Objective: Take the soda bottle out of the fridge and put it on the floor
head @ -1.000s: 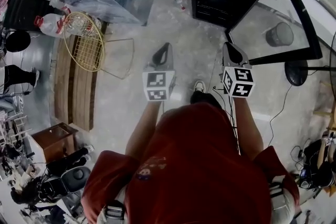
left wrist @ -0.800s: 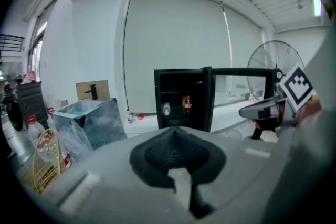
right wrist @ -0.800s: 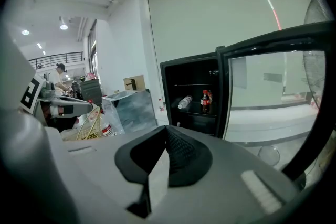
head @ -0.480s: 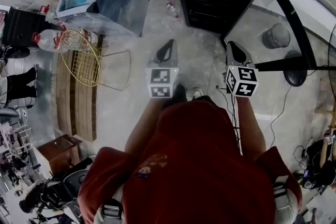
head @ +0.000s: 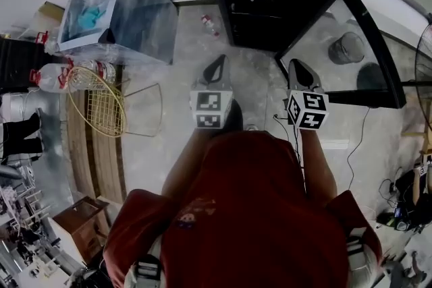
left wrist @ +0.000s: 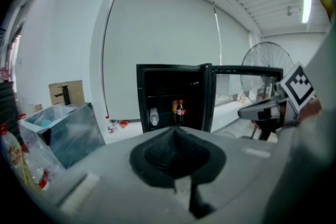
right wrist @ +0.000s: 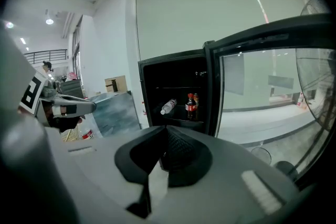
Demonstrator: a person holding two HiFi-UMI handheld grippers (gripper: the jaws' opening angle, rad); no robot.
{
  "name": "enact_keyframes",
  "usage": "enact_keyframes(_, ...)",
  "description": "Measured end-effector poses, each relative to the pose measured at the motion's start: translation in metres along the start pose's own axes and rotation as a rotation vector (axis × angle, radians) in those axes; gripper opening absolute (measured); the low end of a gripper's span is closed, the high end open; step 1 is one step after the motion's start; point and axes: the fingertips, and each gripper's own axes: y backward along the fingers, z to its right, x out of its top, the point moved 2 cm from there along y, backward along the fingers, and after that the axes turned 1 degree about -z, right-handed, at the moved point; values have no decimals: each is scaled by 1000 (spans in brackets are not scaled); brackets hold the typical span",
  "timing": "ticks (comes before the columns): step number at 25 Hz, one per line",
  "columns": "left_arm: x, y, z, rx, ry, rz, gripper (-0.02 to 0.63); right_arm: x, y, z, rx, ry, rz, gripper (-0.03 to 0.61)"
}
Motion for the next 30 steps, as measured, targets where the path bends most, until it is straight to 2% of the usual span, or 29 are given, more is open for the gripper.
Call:
enact_keyframes(9,25,-69,-75,-92,-14,-14,0,48,-83,-18,-85,-20,9,0)
enact_keyframes(17,47,-131,-115,-194,-38,-9,0,82,-141,-23,-162,-38,16,2)
enact_keyframes(23,55,-159,-108,-226,-43,-15,0,85,-152,-2,-189,-58,13,2)
enact_keyframes(30,66,-191,-92,-193,-29,-21,0,96,-171,31,-134,-45,19,2)
